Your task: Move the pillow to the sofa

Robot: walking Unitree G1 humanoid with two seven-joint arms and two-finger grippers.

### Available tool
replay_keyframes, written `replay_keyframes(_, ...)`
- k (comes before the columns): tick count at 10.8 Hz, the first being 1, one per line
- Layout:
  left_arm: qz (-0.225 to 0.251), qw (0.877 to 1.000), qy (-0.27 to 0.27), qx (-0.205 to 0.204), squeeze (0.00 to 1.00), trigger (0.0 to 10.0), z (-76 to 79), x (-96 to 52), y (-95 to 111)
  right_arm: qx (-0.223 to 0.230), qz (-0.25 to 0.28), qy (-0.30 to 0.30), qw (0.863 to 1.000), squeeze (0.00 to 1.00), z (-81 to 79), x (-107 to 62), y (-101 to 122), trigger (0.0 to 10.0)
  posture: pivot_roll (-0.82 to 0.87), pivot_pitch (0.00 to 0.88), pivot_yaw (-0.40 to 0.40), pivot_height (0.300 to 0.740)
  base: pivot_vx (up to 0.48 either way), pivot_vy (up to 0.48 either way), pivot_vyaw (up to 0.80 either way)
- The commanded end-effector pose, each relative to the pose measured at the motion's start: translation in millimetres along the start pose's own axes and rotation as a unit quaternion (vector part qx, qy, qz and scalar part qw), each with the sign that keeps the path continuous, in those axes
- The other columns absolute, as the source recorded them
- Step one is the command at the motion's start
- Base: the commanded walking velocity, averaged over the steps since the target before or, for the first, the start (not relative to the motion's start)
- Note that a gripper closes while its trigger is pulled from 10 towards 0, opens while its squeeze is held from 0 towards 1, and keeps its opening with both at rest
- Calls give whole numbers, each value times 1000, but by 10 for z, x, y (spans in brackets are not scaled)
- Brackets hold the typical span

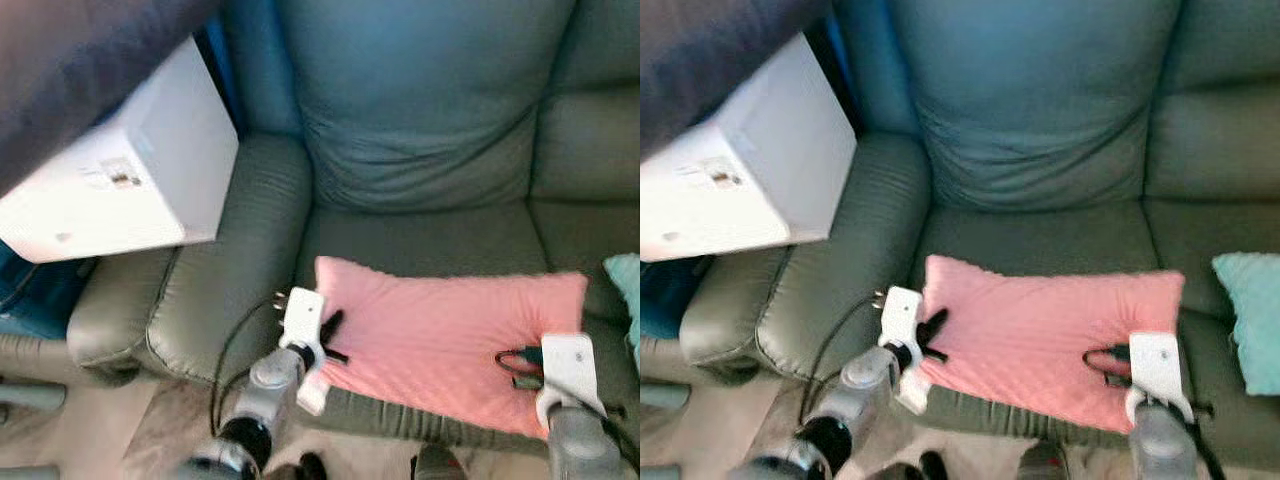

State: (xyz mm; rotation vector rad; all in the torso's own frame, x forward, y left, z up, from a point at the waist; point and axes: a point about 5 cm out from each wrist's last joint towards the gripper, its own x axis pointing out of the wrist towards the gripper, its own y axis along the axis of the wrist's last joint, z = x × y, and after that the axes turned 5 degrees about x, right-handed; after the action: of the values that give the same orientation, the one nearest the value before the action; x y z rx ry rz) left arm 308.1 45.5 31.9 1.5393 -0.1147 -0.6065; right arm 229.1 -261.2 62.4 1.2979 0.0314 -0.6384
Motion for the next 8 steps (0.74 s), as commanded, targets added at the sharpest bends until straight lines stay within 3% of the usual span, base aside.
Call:
replay_keyframes(1,0,999,37,7,0,10000,-76,3,17,3,-21,-11,1000,0,95,23,-74,10000,-353,318,246,740,0,0,0)
replay_keyframes(2,-11,998,69,7,0,10000,-147,13,29,13,-13,3,1000,0,97,172,58,10000,-345,326,247,740,0,0,0)
replay_keyframes(4,-17,995,99,-5,0,10000,-238,17,49,17,11,1,1000,0,127,315,237,10000,-338,333,246,740,0,0,0)
replay_keyframes(7,0,994,98,-55,0,10000,-264,58,156,1,37,-36,999,0,206,382,350,10000,-332,348,249,740,0,0,0)
replay_keyframes(8,8,994,93,-65,639,10000,-244,76,196,3,38,-37,999,0,205,381,335,10000,-330,351,250,740,0,0,0)
